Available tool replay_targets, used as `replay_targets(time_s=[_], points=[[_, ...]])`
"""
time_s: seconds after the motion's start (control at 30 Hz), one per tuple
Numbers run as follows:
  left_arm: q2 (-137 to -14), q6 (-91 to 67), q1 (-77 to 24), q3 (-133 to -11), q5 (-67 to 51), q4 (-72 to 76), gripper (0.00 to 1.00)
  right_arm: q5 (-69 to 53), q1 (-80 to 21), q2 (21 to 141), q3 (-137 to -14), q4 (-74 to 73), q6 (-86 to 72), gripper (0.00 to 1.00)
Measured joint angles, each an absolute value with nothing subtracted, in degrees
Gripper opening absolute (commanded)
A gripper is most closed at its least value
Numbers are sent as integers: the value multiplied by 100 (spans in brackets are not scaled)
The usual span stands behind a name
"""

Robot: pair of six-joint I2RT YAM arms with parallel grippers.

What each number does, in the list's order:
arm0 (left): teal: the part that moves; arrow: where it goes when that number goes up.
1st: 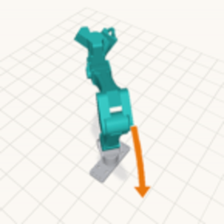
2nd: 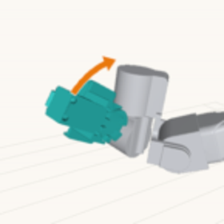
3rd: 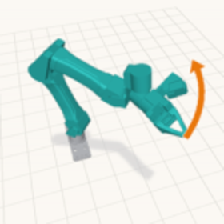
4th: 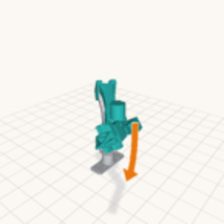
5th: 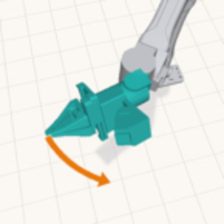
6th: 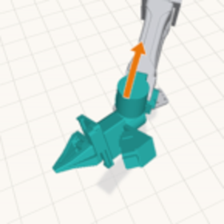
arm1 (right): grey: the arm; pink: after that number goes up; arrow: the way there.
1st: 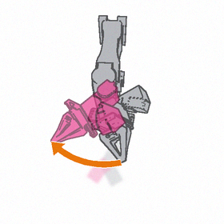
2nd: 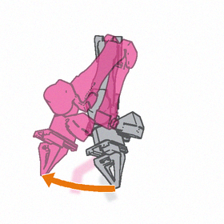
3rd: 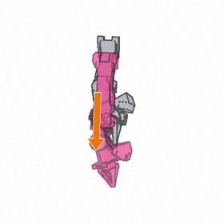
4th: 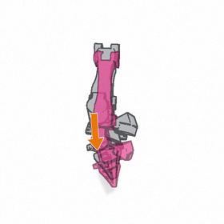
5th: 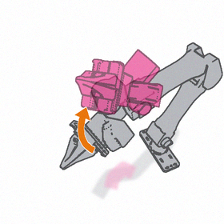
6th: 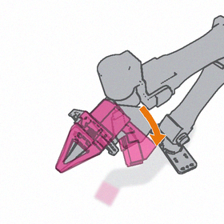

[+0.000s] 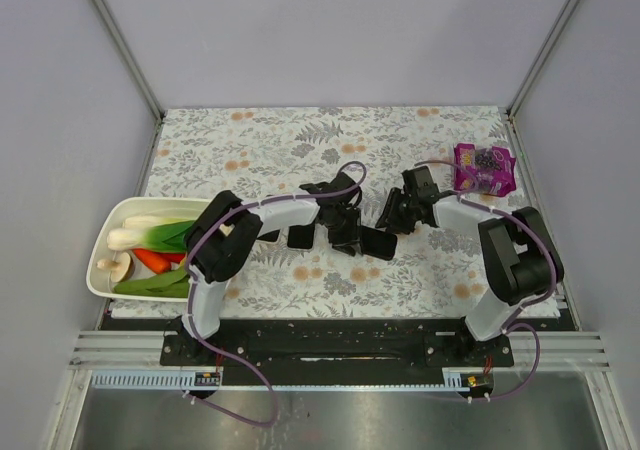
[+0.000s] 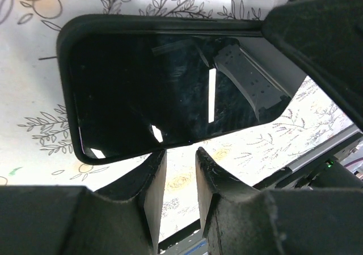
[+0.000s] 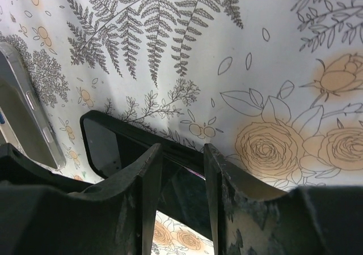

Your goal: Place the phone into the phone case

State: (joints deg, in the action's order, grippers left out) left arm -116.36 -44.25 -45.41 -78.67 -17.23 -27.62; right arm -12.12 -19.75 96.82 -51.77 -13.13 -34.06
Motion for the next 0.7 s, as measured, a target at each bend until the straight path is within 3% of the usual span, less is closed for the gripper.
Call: replay_targets(time_s=[0.7], points=[[-11673,-4160,-4200,-7972,-1704,-3072,32,-880,-2213,8858,-4143,-646,-4230,43]])
